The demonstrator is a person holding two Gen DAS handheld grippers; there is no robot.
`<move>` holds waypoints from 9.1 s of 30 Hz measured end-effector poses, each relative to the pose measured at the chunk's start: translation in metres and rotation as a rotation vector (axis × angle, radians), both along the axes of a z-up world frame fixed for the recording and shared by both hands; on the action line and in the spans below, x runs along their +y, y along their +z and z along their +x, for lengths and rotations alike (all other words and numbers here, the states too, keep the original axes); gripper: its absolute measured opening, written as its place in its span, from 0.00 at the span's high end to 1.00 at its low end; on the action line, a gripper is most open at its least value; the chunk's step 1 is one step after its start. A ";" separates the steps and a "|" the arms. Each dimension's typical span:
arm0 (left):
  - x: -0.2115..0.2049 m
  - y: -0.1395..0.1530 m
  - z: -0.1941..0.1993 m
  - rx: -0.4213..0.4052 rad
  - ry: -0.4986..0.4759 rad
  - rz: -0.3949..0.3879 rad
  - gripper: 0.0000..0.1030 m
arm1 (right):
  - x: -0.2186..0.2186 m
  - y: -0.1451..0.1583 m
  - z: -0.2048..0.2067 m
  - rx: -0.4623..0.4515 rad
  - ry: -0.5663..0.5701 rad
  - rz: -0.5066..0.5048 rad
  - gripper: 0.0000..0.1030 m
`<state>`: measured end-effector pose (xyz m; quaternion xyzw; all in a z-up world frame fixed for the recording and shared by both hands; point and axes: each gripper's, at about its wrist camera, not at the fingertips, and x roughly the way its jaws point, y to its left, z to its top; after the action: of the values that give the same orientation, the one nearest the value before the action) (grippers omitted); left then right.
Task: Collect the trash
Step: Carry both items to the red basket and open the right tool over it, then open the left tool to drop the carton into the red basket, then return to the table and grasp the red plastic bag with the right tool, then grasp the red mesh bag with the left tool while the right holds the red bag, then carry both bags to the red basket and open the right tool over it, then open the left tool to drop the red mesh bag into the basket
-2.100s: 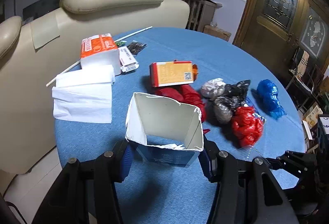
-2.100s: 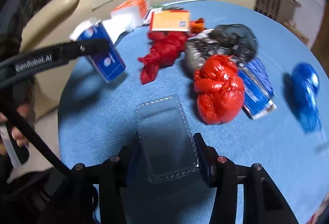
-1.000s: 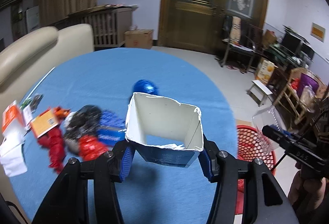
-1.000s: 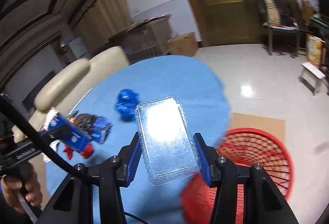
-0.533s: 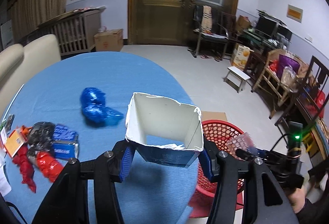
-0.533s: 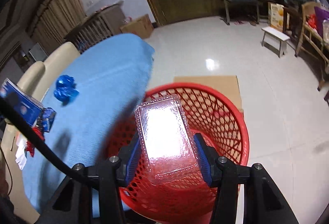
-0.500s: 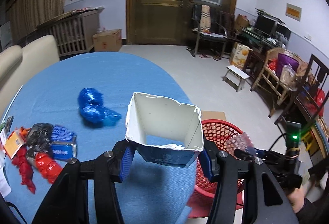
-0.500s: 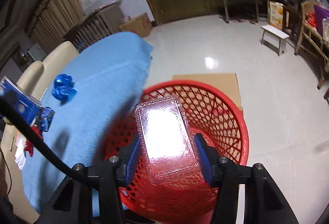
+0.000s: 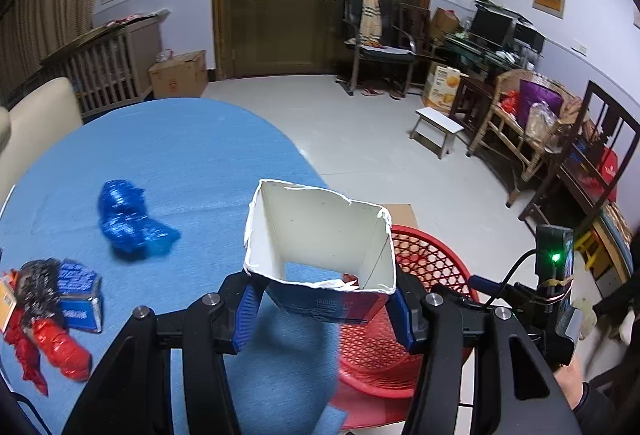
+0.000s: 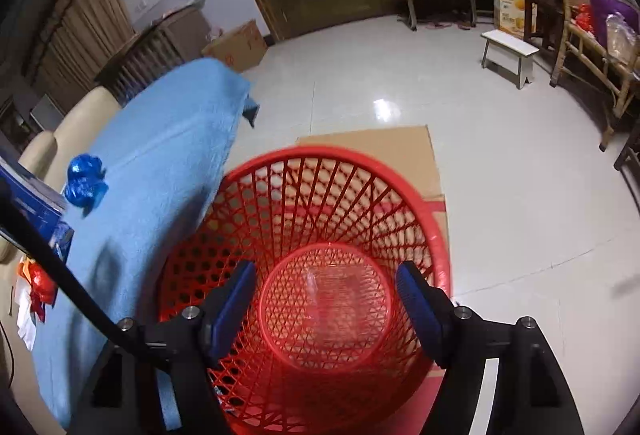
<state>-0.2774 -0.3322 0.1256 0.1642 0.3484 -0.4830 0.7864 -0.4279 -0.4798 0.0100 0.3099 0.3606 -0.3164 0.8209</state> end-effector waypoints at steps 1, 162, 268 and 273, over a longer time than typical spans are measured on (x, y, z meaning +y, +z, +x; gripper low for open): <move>-0.002 -0.001 -0.001 0.003 -0.010 0.001 0.45 | -0.001 0.004 -0.003 -0.006 -0.009 -0.011 0.26; 0.261 -0.028 0.133 0.087 0.663 -0.003 0.67 | 0.215 0.083 0.192 -0.200 0.652 -0.013 0.55; -0.036 -0.029 -0.028 0.032 -0.116 0.104 0.66 | -0.028 0.037 -0.042 -0.132 -0.154 0.048 0.27; -0.054 -0.046 -0.039 0.070 -0.162 0.153 0.48 | -0.029 0.044 -0.048 -0.142 -0.170 0.040 0.27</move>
<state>-0.3161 -0.3861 0.0792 0.2345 0.3971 -0.5223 0.7173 -0.4764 -0.5084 0.0538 0.3773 0.2803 -0.3549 0.8081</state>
